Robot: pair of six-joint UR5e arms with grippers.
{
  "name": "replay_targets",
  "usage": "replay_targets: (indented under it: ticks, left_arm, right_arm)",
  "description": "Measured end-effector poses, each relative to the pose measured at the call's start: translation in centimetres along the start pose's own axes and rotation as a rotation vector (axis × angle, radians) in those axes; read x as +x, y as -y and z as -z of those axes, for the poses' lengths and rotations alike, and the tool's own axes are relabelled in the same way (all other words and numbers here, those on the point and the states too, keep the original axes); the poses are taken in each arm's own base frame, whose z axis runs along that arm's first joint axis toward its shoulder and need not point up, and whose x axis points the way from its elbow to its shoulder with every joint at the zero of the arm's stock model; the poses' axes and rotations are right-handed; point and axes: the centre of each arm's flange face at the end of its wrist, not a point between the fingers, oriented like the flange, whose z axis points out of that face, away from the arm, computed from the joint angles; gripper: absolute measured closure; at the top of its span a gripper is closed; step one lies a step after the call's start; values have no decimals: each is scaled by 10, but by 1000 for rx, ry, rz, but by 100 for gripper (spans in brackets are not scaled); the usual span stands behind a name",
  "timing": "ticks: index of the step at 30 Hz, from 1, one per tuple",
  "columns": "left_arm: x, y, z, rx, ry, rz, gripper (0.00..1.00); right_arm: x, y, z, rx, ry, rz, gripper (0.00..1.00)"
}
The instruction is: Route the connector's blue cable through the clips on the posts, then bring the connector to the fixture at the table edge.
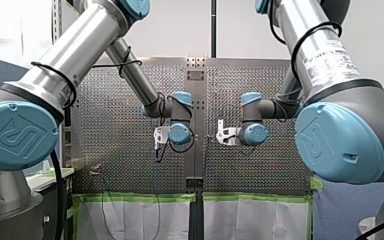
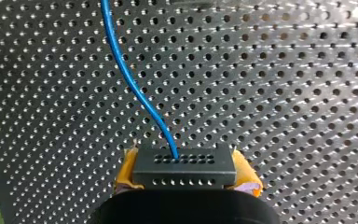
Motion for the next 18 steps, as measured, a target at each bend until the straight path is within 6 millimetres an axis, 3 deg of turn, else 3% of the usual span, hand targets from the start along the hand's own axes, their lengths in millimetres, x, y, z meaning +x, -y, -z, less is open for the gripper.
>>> replay_targets:
  ticks: [12, 18]
  left_arm:
    - [21, 9, 9, 19, -16, -7, 100]
    - [22, 11, 8, 18, -10, 0, 100]
  right_arm:
    - [-3, -11, -5, -20, -13, 0, 100]
    - [-2, -21, -8, -39, -28, -1, 100]
